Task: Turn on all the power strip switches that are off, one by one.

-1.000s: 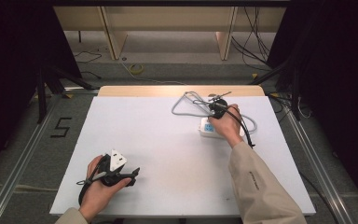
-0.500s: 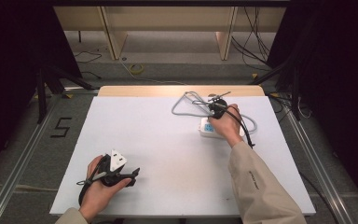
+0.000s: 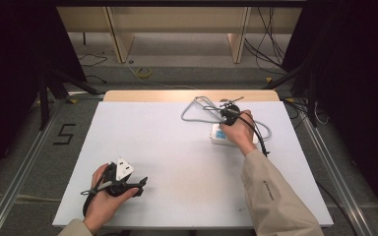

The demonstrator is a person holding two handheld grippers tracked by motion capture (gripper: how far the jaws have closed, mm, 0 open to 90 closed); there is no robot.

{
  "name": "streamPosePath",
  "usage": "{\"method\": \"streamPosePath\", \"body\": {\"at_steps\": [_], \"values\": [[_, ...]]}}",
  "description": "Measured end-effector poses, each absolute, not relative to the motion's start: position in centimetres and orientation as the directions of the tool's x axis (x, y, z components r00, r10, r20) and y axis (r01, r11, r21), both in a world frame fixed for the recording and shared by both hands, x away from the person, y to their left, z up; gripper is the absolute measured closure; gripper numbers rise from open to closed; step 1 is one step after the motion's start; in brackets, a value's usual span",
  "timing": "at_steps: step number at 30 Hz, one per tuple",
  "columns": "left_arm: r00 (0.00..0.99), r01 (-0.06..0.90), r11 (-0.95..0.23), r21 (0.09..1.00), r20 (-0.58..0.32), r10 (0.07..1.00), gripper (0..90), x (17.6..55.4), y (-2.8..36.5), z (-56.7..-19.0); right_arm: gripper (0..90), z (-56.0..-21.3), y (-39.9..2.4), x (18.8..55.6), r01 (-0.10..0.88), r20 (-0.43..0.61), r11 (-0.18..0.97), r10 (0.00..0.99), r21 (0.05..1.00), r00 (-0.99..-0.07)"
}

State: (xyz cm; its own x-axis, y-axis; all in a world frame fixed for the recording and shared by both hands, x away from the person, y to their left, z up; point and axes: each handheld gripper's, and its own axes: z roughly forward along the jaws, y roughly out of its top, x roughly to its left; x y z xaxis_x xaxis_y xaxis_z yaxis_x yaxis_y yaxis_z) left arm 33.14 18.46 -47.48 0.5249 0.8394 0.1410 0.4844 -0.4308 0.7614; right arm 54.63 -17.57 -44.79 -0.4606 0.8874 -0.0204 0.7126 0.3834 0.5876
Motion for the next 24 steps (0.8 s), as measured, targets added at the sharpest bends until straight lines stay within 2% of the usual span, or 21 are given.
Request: {"method": "streamPosePath", "body": {"at_steps": [7, 11, 24], "values": [[0.524, 0.486, -0.431, 0.761, 0.141, 0.840, 19.7, 33.1, 18.4, -47.5, 90.0, -44.6, -17.6, 54.4, 0.701, -0.049, 0.404, 0.883, 0.588, -0.467], [0.524, 0.485, -0.431, 0.760, 0.142, 0.840, 19.8, 33.1, 18.4, -47.5, 90.0, -44.2, -17.7, 54.1, 0.682, -0.043, 0.393, 0.882, 0.617, -0.469], [0.524, 0.486, -0.434, 0.758, 0.145, 0.839, 19.9, 33.1, 18.4, -47.5, 89.5, -43.4, -18.5, 53.1, 0.680, -0.014, 0.380, 0.879, 0.627, -0.477]]}}
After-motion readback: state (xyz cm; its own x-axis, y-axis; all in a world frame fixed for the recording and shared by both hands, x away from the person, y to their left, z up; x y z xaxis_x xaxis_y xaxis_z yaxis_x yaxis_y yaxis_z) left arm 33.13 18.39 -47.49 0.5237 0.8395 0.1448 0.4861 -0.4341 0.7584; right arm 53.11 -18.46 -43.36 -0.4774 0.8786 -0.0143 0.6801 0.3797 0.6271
